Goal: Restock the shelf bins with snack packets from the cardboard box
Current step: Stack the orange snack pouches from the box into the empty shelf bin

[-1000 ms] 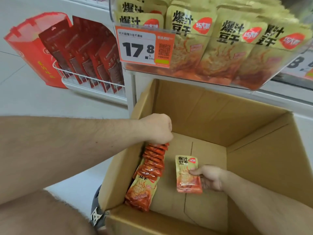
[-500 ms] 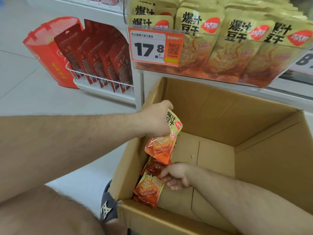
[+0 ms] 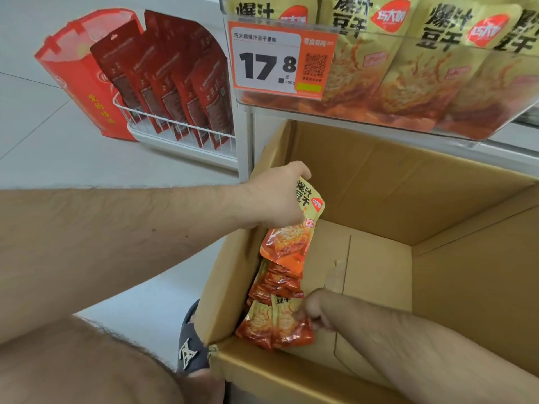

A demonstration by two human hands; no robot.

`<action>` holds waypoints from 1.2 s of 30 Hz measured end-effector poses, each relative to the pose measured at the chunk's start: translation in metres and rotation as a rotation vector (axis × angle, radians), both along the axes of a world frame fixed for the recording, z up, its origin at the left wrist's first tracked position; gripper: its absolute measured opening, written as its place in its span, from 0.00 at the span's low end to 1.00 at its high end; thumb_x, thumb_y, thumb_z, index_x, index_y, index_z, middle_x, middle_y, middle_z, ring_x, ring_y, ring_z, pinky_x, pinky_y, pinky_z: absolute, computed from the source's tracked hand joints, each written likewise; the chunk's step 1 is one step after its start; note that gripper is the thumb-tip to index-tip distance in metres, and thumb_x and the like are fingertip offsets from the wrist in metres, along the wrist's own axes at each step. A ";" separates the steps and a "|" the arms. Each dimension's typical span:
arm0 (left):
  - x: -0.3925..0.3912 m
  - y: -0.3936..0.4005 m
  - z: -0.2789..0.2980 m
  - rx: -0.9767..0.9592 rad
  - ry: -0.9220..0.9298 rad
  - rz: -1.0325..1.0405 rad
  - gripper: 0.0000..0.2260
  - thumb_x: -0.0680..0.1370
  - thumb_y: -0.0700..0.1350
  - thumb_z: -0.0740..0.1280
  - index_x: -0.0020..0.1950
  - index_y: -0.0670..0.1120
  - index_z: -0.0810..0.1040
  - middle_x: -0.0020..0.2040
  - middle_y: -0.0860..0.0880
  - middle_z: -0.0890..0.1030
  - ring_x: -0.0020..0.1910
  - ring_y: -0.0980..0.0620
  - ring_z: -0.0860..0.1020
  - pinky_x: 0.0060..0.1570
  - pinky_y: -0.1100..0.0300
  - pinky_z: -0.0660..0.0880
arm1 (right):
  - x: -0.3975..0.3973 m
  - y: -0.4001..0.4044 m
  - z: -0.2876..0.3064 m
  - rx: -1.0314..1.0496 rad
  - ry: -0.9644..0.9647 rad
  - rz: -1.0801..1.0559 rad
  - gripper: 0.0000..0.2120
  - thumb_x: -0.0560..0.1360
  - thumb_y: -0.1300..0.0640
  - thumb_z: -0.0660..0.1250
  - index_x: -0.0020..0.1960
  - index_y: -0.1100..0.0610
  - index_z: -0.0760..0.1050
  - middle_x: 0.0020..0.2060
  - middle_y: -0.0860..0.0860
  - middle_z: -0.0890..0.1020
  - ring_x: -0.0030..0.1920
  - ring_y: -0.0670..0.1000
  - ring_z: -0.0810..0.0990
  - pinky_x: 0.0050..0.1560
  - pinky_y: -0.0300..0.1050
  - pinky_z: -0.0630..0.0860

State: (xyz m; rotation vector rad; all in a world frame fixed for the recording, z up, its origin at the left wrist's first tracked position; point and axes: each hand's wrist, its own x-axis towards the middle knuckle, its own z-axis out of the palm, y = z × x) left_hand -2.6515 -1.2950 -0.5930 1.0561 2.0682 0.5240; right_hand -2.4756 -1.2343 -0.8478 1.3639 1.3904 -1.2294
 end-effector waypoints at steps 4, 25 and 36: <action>-0.006 -0.002 0.001 0.026 -0.145 0.081 0.32 0.75 0.33 0.69 0.73 0.55 0.63 0.54 0.48 0.75 0.51 0.48 0.78 0.50 0.49 0.80 | 0.031 0.046 0.076 0.052 -0.021 0.009 0.11 0.79 0.56 0.67 0.39 0.55 0.70 0.33 0.49 0.74 0.31 0.46 0.68 0.32 0.38 0.63; 0.004 -0.014 0.062 0.355 -0.566 0.066 0.27 0.72 0.27 0.72 0.61 0.51 0.71 0.57 0.42 0.82 0.58 0.42 0.81 0.60 0.40 0.77 | 0.003 0.029 0.311 0.387 0.928 -0.376 0.06 0.73 0.62 0.74 0.47 0.62 0.79 0.42 0.56 0.87 0.40 0.51 0.83 0.43 0.45 0.78; -0.012 0.003 0.111 0.596 -0.453 0.003 0.36 0.70 0.33 0.74 0.69 0.61 0.66 0.62 0.46 0.79 0.57 0.45 0.82 0.55 0.42 0.80 | -0.028 0.051 0.390 0.362 0.987 -0.173 0.10 0.75 0.62 0.70 0.56 0.58 0.81 0.50 0.55 0.86 0.55 0.60 0.83 0.64 0.59 0.74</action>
